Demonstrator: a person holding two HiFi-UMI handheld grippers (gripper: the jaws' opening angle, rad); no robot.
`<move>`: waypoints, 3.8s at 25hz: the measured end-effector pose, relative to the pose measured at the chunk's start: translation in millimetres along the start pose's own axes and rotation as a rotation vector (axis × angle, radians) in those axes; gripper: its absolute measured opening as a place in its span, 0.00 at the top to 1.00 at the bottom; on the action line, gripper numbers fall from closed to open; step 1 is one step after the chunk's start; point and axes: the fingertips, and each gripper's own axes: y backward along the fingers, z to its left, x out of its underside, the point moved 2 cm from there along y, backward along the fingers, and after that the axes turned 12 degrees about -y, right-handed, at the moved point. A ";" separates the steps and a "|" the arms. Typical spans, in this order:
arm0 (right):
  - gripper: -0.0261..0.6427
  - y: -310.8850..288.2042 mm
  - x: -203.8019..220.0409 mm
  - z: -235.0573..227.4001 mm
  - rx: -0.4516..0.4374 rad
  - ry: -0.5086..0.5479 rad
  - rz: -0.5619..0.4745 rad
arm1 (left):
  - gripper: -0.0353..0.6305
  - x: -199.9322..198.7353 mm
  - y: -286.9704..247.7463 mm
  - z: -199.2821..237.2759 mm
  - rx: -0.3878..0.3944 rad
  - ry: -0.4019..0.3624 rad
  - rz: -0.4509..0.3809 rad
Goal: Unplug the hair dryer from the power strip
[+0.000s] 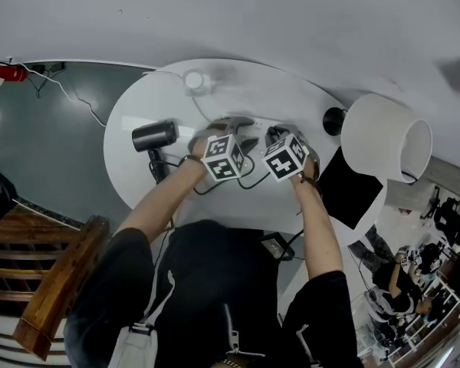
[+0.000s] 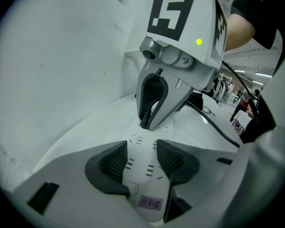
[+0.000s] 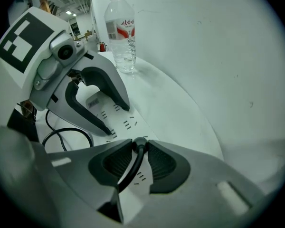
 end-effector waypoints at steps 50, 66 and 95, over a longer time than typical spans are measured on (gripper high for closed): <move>0.89 19.0 0.0 -7.0 -0.072 -0.147 0.006 | 0.67 -3.0 -3.1 -1.4 -0.014 -0.027 0.003; 0.89 17.7 3.4 -16.2 -0.102 -0.223 -0.016 | 0.67 -4.8 -5.2 -2.1 -0.021 -0.032 0.003; 0.89 21.5 13.0 -27.6 -0.167 -0.453 -0.031 | 0.67 -10.5 -10.9 -4.7 0.026 -0.061 0.007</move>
